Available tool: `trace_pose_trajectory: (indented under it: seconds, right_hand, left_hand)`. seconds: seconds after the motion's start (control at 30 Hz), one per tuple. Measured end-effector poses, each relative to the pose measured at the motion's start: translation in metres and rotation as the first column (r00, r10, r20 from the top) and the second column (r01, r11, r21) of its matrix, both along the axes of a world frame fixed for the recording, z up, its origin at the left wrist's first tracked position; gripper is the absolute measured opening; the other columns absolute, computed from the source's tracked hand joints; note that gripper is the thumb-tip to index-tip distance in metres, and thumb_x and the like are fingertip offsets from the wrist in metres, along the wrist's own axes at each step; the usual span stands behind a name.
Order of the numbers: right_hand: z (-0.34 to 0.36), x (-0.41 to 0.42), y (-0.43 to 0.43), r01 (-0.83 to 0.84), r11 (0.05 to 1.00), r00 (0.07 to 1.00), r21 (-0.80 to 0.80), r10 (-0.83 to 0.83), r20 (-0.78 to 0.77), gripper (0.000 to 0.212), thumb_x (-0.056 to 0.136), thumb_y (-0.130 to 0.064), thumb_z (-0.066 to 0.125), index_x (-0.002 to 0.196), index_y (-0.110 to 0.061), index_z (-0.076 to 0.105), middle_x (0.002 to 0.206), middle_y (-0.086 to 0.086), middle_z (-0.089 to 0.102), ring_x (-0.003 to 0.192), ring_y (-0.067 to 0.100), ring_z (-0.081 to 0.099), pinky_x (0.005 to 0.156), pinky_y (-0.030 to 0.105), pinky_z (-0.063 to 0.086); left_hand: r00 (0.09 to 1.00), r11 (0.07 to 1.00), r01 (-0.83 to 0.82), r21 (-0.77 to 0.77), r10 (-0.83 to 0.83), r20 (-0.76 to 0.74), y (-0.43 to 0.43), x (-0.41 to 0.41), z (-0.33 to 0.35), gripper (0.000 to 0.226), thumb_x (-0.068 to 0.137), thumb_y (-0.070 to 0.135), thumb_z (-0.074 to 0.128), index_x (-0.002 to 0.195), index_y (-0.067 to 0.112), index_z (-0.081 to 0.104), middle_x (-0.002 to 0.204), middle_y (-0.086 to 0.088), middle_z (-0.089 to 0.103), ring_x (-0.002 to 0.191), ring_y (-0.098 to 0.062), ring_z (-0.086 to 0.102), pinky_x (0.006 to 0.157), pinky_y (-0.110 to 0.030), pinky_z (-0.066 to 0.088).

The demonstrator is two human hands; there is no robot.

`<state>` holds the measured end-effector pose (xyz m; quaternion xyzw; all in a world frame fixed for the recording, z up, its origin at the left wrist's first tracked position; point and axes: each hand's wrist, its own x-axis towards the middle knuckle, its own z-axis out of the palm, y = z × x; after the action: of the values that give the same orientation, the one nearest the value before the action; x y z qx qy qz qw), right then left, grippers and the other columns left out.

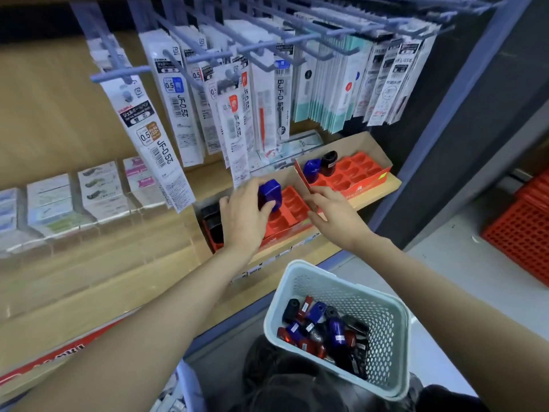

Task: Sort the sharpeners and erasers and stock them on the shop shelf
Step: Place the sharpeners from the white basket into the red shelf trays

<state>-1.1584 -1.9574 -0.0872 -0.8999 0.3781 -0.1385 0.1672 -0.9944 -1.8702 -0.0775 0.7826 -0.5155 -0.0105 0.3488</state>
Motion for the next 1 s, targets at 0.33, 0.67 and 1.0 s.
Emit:
trace_pose_trajectory:
  seconds: [0.33, 0.67, 1.0]
  right_hand:
    - [-0.01, -0.002, 0.003, 0.021, 0.999, 1.0, -0.028, -0.02, 0.015, 0.033, 0.097, -0.019, 0.047, 0.127, -0.008, 0.055, 0.145, 0.01, 0.037, 0.129, 0.029, 0.033, 0.108, 0.036, 0.026]
    - [-0.045, -0.075, 0.042, 0.046, 0.995, 0.996, -0.088, -0.039, 0.082, 0.023, 0.094, -0.016, 0.04, 0.103, -0.003, 0.057, 0.099, 0.012, 0.057, 0.086, 0.029, 0.054, 0.071, 0.038, 0.044]
    - [-0.222, -0.133, 0.077, 0.475, 0.587, 0.877, 0.656, -0.248, -0.413, 0.031, 0.09, -0.009, 0.044, 0.119, -0.009, 0.055, 0.112, 0.013, 0.062, 0.098, 0.03, 0.058, 0.073, 0.025, 0.038]
  left_hand:
    - [0.889, 0.974, 0.022, 0.225, -0.121, 0.441, 0.012, -0.001, -0.019, 0.056, 0.092, 0.035, 0.054, 0.139, 0.009, 0.041, 0.14, -0.009, 0.047, 0.123, -0.026, 0.045, 0.099, -0.04, 0.033]
    - [0.936, 0.962, 0.257, 0.096, -0.273, 0.222, 0.05, -0.055, -0.037, 0.029, 0.087, 0.015, 0.053, 0.115, 0.008, 0.06, 0.119, -0.008, 0.058, 0.114, -0.027, 0.049, 0.098, -0.037, 0.032]
    - [0.854, 0.733, 0.517, 0.442, -0.47, -0.22, 0.019, -0.095, -0.159, 0.017, 0.088, 0.009, 0.052, 0.101, 0.009, 0.062, 0.105, -0.003, 0.059, 0.094, -0.023, 0.058, 0.085, -0.029, 0.036]
